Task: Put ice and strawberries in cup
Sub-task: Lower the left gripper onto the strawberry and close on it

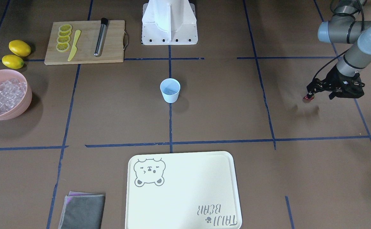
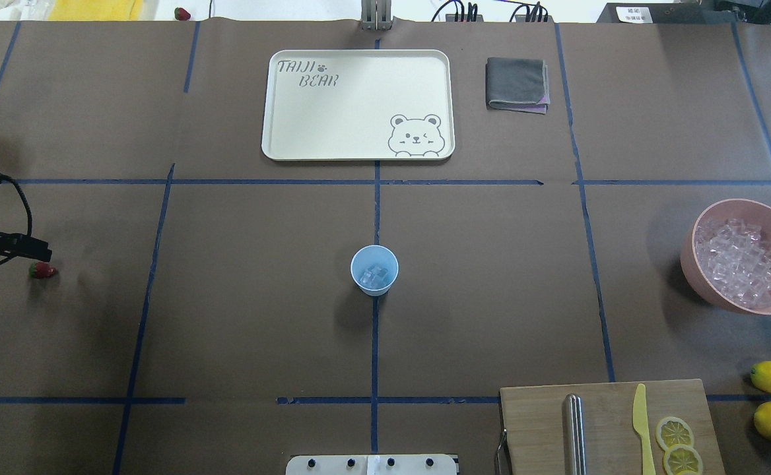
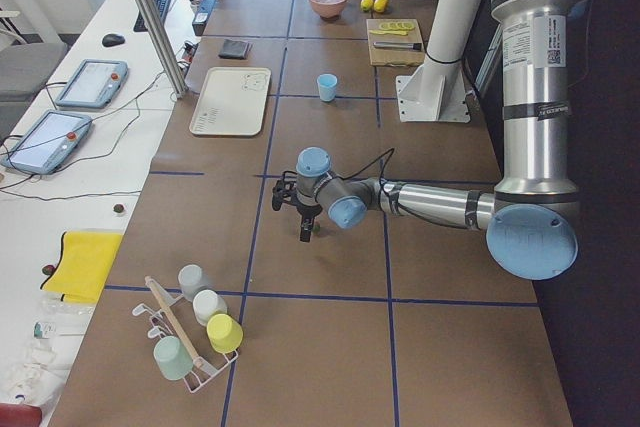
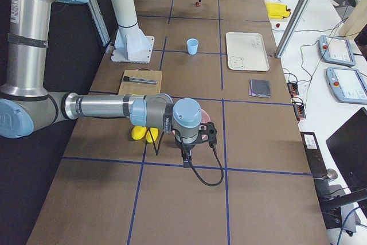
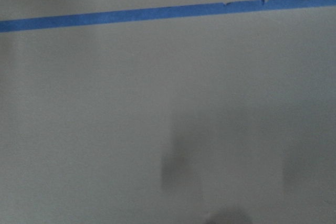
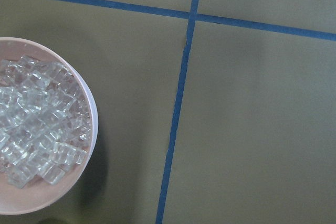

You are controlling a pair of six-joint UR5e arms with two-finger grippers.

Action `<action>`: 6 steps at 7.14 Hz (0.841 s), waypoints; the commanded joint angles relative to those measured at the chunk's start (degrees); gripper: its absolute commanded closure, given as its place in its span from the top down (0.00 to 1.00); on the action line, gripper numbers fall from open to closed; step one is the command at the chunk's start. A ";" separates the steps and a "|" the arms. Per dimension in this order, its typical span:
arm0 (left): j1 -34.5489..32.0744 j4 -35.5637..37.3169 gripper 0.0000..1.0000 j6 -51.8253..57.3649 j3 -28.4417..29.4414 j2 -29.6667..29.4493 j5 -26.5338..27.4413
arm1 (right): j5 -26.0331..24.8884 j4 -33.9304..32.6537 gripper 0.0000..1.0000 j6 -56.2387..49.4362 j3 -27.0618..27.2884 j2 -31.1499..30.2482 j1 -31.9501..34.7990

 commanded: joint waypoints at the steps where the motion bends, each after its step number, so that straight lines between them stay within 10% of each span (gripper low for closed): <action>1: 0.99 -0.02 1.00 -0.48 -0.02 -0.09 -0.29 | -0.02 0.00 1.00 -0.05 -0.02 -0.09 0.00; 6: 1.87 0.16 0.84 -0.48 -0.02 -0.09 -0.38 | -0.02 0.00 1.00 -0.05 -0.10 -0.17 0.00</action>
